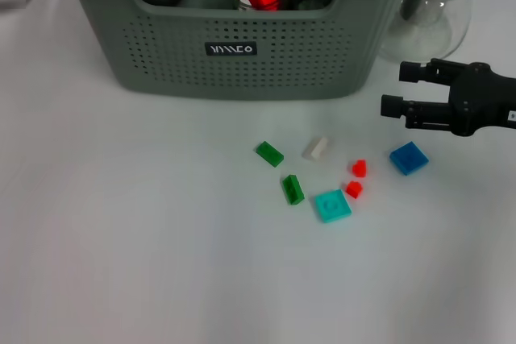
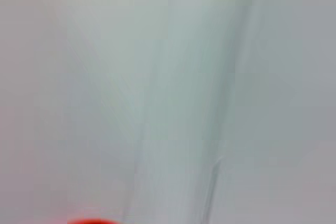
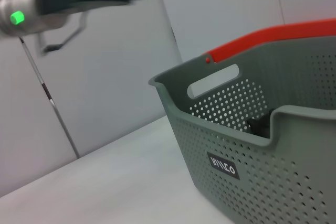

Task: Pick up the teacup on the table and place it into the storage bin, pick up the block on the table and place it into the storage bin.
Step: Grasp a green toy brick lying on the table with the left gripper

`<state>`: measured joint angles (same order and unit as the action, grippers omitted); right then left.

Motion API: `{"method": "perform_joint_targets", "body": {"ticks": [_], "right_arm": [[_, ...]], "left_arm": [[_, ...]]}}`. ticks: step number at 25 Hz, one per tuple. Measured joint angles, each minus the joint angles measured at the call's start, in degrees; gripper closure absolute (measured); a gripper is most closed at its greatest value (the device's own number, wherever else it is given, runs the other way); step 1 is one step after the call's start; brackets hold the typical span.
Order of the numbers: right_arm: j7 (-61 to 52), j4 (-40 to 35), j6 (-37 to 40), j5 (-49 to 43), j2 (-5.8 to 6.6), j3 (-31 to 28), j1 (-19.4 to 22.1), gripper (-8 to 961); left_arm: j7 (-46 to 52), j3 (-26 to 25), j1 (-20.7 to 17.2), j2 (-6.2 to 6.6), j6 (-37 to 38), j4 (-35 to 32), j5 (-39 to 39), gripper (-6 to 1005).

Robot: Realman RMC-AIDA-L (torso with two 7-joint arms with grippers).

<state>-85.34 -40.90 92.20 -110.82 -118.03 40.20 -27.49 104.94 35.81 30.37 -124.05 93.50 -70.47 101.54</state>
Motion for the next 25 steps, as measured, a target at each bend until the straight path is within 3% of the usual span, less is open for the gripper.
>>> {"method": "perform_joint_targets", "body": {"ticks": [3, 8, 10, 12, 13, 17, 25], "right_arm": [[-0.14, 0.01, -0.25, -0.01, 0.04, 0.04, 0.13, 97], [-0.38, 0.03, -0.27, -0.01, 0.08, 0.07, -0.04, 97], [-0.39, 0.03, -0.28, -0.01, 0.08, 0.25, -0.15, 97], [-0.40, 0.03, -0.28, -0.01, 0.09, 0.32, -0.19, 96], [-0.45, 0.03, -0.27, -0.01, 0.08, 0.34, -0.25, 96], [-0.75, 0.03, -0.27, -0.01, 0.08, 0.34, -0.28, 96], [-0.79, 0.03, -0.19, -0.01, 0.09, 0.32, 0.19, 96]], "left_arm": [[-13.10, -4.71, -4.34, -0.32, 7.06, 7.89, -0.67, 368], [-37.25, -6.79, -7.24, -0.71, 8.09, 25.71, 10.87, 356], [-46.17, -6.45, -6.49, -0.68, 5.11, 35.26, 15.67, 359], [-47.92, -6.34, -6.06, -0.59, 3.64, 37.44, 16.57, 362], [-53.15, -5.45, -4.47, -0.47, -2.16, 44.64, 18.88, 364], [-58.15, -3.43, -1.70, -0.64, -9.85, 52.43, 19.24, 371], [-70.85, -4.07, 3.10, -0.75, -23.95, 64.51, 16.45, 385]]}}
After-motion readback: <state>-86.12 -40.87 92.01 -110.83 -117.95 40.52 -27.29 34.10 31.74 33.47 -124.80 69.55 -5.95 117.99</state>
